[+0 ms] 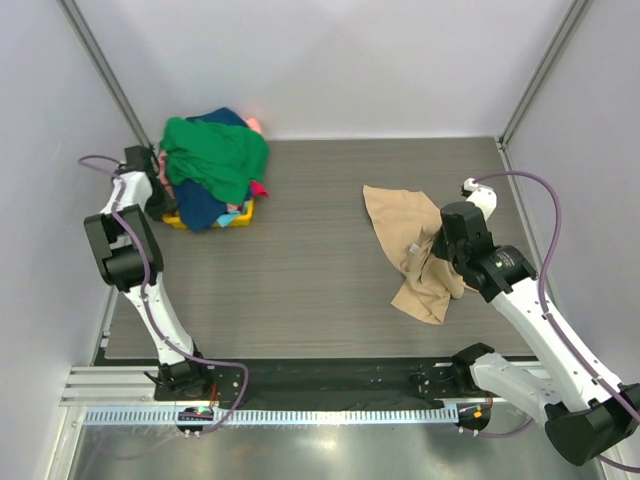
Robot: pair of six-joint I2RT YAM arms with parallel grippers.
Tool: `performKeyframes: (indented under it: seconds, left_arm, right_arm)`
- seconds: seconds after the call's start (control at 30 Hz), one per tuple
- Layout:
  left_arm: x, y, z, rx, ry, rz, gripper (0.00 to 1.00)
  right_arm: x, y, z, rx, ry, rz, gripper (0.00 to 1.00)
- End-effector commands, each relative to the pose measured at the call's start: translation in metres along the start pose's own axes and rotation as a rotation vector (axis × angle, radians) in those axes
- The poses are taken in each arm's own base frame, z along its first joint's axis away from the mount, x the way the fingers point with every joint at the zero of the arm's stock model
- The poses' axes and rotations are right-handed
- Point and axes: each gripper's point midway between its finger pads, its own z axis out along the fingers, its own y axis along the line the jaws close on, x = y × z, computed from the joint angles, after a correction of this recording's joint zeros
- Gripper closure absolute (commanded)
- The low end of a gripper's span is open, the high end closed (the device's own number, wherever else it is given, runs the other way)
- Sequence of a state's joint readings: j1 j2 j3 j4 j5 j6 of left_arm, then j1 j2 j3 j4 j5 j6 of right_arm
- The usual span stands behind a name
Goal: Fold and stack the t-shirts
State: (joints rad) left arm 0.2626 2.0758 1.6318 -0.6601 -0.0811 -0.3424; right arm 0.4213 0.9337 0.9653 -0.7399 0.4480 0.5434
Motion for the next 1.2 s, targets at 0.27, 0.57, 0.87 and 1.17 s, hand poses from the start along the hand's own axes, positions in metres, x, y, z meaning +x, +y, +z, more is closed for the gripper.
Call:
performKeyframes:
  seconds: [0.27, 0.57, 0.87, 1.17]
  left_arm:
    - [-0.102, 0.146, -0.025, -0.376, -0.165, -0.351, 0.88]
    - [-0.102, 0.091, -0.133, -0.225, -0.294, -0.398, 0.12]
    - [0.01, 0.022, -0.216, 0.055, -0.36, -0.323, 0.11]
    - [0.088, -0.018, -0.246, 0.278, -0.338, -0.192, 0.14]
  right_arm:
    - [-0.006, 0.007, -0.002, -0.048, -0.021, -0.031, 0.99]
    - [-0.025, 0.013, -0.003, -0.026, -0.042, -0.008, 0.99]
    - [-0.063, 0.103, -0.028, -0.404, 0.006, -0.006, 0.99]
    - [-0.183, 0.252, -0.191, -0.955, -0.143, -0.159, 0.99]
